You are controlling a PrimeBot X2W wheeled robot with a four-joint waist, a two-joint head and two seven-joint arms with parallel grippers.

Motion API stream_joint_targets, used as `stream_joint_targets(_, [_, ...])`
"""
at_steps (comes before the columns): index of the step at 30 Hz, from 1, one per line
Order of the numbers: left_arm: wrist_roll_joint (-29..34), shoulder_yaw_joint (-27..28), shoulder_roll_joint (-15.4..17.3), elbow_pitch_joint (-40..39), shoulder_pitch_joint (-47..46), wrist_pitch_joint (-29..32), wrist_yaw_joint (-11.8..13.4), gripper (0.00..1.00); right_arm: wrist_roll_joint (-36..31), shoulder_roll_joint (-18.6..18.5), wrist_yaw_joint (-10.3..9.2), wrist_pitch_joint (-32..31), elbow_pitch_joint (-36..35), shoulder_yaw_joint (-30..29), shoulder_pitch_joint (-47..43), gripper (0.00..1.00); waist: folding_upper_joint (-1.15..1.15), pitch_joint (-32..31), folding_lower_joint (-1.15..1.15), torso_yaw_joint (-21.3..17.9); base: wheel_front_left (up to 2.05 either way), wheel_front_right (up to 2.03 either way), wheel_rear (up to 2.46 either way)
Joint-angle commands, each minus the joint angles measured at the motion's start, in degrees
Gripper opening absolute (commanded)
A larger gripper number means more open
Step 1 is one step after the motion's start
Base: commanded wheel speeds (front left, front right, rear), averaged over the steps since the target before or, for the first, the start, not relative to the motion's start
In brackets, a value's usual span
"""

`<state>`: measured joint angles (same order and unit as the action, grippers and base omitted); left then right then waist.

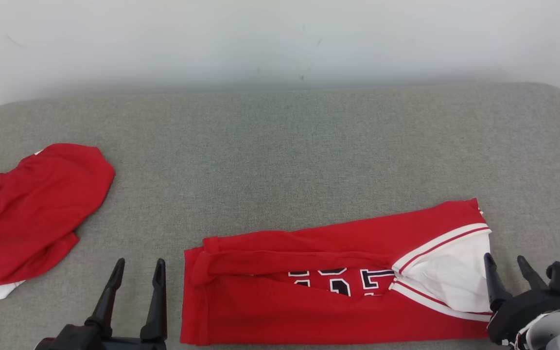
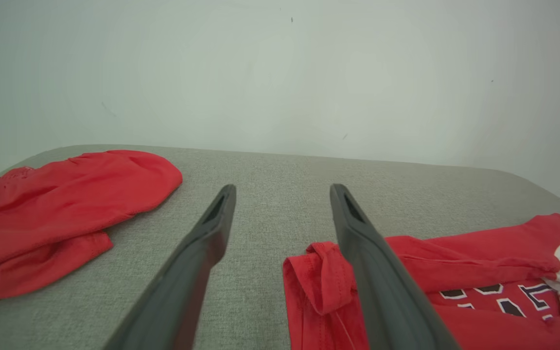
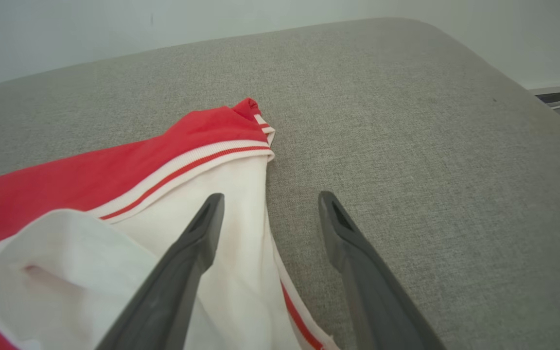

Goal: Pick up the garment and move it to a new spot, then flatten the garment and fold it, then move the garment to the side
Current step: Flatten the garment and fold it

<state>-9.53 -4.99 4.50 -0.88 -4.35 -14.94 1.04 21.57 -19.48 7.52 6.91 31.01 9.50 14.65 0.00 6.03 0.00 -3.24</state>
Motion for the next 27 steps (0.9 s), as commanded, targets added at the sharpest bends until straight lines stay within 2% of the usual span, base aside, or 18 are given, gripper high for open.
stream_joint_targets(1, [0.5,0.6,0.0,0.0,1.0,-0.3,-0.3,1.00,-0.3,0.3,-0.06,-0.8,1.3,0.0,0.9,1.00,0.00,0.2,0.00,0.3,0.00,0.00,0.00])
stream_joint_targets(15, [1.6,1.1,-0.8,-1.1,1.4,-0.3,-0.1,1.00,2.1,0.8,-0.06,-4.4,11.4,4.1,6.0,1.00,0.00,0.9,0.00,1.6,0.00,0.00,0.00])
stream_joint_targets(16, [1.7,1.2,-0.8,-1.2,1.3,-0.3,-0.1,1.00,2.3,0.7,-0.05,-4.6,11.9,4.7,6.3,0.48,0.00,1.0,0.00,1.7,0.00,0.00,0.00])
stream_joint_targets(17, [1.7,1.2,-0.9,-1.2,1.3,-0.3,0.0,1.00,2.7,0.6,-0.03,-4.5,12.2,5.1,6.7,0.00,0.00,1.0,0.00,1.7,0.00,0.00,0.00])
stream_joint_targets(23, [1.9,1.5,-1.1,-1.4,1.8,-0.3,0.3,1.00,3.6,-1.7,-0.07,-2.2,14.0,5.7,8.3,0.00,0.00,1.1,0.00,1.7,0.00,0.00,0.00])
stream_joint_targets(27, [2.0,1.9,-1.2,-1.8,2.0,-0.3,0.5,1.00,2.6,-5.2,-0.07,0.3,15.6,3.3,10.7,0.00,0.00,1.3,0.00,1.2,0.00,0.00,0.00])
